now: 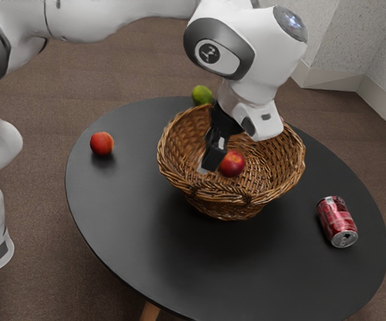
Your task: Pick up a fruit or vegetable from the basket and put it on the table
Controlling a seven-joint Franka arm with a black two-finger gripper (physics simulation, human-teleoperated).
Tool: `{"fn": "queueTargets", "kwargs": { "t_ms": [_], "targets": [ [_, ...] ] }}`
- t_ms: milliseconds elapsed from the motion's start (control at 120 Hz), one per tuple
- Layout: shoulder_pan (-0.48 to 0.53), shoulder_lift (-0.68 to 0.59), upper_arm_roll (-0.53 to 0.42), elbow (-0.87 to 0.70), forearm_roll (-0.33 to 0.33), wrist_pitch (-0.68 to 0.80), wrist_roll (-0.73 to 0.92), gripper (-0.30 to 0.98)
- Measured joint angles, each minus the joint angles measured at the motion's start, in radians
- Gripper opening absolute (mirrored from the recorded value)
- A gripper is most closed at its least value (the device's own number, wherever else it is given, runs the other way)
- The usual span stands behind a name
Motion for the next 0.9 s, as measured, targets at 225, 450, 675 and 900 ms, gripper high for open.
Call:
{"fn": "queueTargets", "kwargs": {
  "t_ms": [225, 450, 675, 900],
  "targets": [
    [0.059, -0.024, 0.003, -0.008, 0.003, 0.167, -0.029, 0.69],
    [0.211, -0.008, 0.025, -0.011, -0.025, 0.221, -0.05, 0.69],
    [0.498, 0.068, 0.027, -0.049, -0.075, 0.259, -0.067, 0.69],
    [0.477, 0.076, -0.005, -0.047, -0.1, 0.304, -0.079, 0.69]
  ]
}}
